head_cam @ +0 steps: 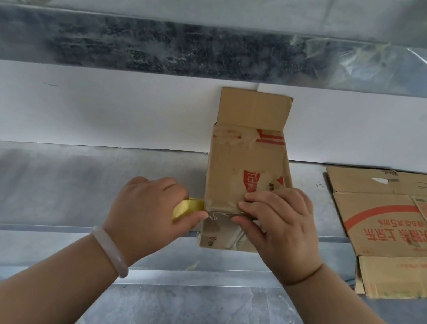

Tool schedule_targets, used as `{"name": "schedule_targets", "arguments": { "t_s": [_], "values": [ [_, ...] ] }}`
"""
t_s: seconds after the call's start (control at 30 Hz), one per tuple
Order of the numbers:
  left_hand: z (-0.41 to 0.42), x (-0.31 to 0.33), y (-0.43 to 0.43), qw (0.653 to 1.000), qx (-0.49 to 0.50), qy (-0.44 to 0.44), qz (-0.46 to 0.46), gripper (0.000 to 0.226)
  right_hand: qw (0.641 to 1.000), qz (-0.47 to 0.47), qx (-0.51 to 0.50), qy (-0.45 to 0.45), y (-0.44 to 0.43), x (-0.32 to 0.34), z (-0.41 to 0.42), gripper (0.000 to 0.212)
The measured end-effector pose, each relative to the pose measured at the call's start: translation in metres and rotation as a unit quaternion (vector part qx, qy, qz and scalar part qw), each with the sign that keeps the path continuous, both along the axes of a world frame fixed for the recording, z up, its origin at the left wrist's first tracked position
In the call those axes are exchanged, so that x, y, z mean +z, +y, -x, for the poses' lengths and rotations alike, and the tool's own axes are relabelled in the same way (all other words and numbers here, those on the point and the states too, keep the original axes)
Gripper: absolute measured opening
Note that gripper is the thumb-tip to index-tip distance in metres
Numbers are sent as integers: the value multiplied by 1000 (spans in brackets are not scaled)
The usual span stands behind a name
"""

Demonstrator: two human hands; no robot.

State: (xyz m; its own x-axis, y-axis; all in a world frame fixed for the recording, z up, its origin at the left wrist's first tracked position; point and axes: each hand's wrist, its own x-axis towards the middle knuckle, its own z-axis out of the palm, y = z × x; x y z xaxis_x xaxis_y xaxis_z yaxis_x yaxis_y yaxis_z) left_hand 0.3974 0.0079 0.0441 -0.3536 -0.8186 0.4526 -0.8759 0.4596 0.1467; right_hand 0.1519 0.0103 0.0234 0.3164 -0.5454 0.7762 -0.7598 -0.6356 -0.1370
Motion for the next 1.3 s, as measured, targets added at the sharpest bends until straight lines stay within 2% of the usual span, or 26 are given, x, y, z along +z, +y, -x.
{"name": "schedule_targets", "arguments": {
  "t_s": [0.1,0.23,0.4,0.57,0.67,0.73,0.83,0.93,1.1,1.3],
  "values": [
    [0,-1,-1,1000,-3,-1,-1,50,999,-36,25,-19,2,-1,3,12],
    [-2,0,-1,1000,-6,-2,-3,52,994,-100,43,-6,5,7,15,21],
    [1,4,0,1000,1,6,-9,52,991,-110,-40,70,13,19,-17,40],
    [-10,6,1,984,-67,134,-100,58,994,-84,-35,64,10,7,-24,30],
    [-22,3,-2,969,-130,162,-133,56,994,-80,-34,66,10,7,-23,29],
    [-26,2,-5,973,-130,152,-118,56,994,-83,-37,68,10,6,-23,29],
    [-22,3,-8,989,-98,73,-80,63,993,-86,-41,65,10,5,-22,28],
    [-21,2,-11,990,-83,55,-102,71,993,-86,-39,64,10,5,-23,28],
    [-32,-1,-8,968,-129,145,-158,45,993,-91,-41,59,10,6,-23,27],
    [-16,-5,-4,979,-96,134,-119,27,993,-92,-40,65,11,6,-21,28]
  ]
}}
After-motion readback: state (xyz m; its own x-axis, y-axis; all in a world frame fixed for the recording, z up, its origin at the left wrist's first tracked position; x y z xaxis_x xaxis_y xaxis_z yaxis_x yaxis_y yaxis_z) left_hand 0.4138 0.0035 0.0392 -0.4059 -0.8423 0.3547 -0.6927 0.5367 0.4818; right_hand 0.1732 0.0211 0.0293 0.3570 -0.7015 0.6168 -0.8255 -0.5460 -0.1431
